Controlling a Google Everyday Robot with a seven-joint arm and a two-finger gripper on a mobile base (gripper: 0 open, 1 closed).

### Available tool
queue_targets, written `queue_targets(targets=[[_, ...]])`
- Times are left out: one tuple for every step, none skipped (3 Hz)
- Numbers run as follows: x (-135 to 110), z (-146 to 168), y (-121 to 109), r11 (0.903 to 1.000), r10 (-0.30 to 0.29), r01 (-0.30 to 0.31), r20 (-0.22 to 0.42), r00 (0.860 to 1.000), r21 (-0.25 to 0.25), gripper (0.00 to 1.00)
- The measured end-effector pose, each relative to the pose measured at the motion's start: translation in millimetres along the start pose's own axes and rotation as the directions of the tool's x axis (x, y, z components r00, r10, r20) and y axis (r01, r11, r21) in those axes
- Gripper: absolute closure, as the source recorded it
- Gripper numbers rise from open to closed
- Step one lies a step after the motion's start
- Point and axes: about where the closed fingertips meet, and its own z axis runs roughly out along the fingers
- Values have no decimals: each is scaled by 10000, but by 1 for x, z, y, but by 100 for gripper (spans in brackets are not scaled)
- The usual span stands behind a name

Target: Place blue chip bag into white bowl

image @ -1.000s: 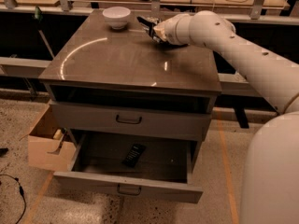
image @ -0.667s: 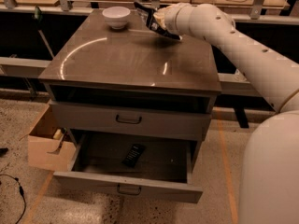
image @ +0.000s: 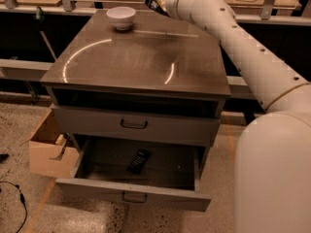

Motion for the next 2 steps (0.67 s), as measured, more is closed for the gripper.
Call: queue_targets(targets=[[-21, 22, -4, 9997, -167, 158, 563, 9983, 163, 100], [-41, 42, 4, 9994, -305, 292, 720, 9969, 195, 100]])
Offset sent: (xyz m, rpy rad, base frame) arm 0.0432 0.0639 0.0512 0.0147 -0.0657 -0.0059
